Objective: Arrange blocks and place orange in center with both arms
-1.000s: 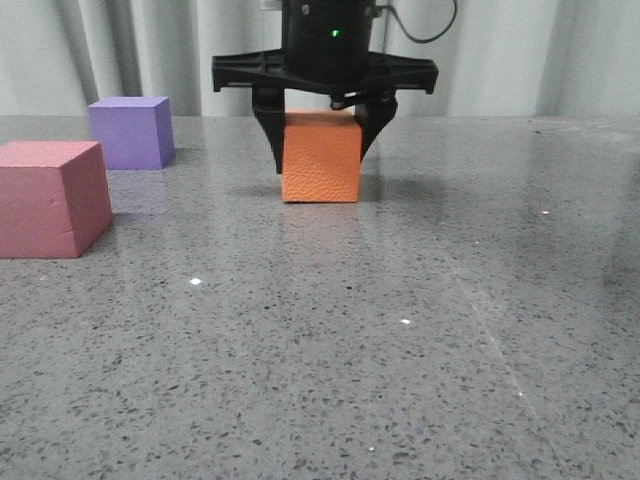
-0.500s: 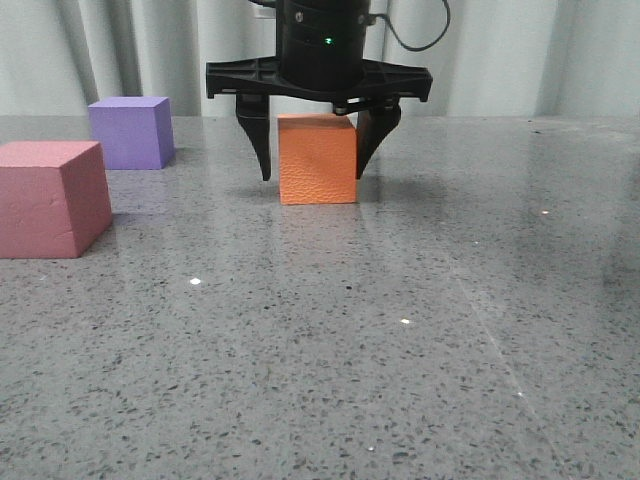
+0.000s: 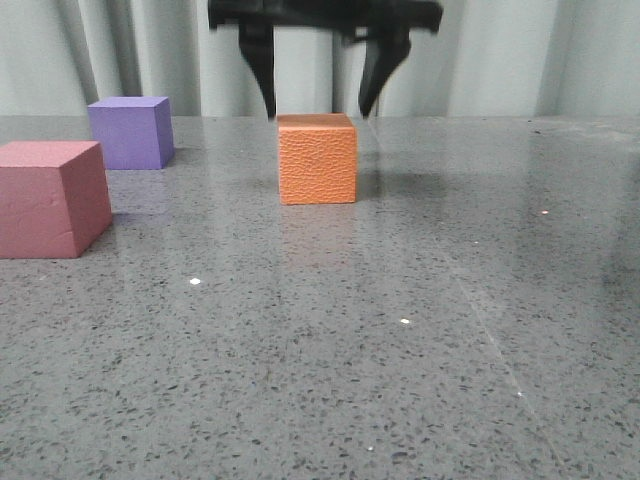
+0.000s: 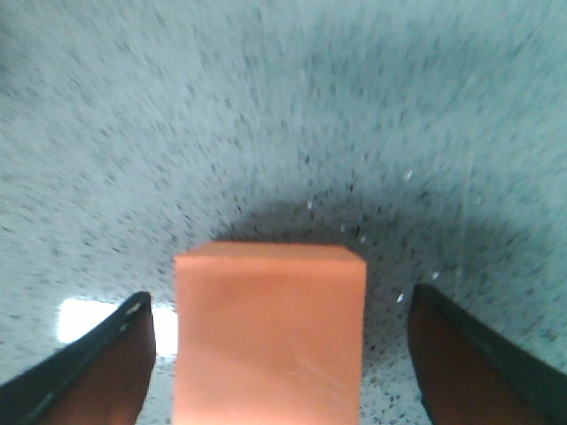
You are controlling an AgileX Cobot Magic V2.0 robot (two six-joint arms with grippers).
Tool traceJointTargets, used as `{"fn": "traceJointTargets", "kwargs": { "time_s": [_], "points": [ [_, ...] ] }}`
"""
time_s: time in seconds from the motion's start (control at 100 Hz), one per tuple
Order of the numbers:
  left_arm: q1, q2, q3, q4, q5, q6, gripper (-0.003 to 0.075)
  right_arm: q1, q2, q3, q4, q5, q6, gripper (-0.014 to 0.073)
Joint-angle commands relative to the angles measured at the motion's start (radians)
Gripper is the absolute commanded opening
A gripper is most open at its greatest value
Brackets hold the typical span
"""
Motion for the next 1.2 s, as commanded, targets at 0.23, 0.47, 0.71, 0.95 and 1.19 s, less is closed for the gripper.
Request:
{"fn": "traceJointTargets", "kwargs": {
  "time_s": [0.23, 0.47, 0.71, 0.95, 1.19],
  "points": [
    [0.001, -0.032, 0.054, -0.008, -0.084, -0.001, -0.0019, -0.007, -0.158, -0.184, -0.040, 0.047, -0.174, 0.0583],
    [0.001, -0.032, 0.054, -0.008, -0.084, -0.001, -0.0019, -0.037, -0.254, -0.160, -0.112, 0.102, -0.253, 0.0583],
    [0.001, -0.032, 0.054, -0.008, -0.084, -0.001, -0.0019, -0.104, -0.394, 0.053, -0.124, 0.045, -0.286, 0.0583],
    [0.001, -0.032, 0.054, -0.008, -0.084, -0.001, -0.0019, -0.197, -0.645, 0.483, -0.125, -0.130, -0.285, 0.0583],
    [0.001, -0.032, 0.054, -0.008, -0.084, -0.001, -0.0019, -0.337, -0.946, 0.919, -0.124, -0.282, -0.275, 0.0583]
  ]
}}
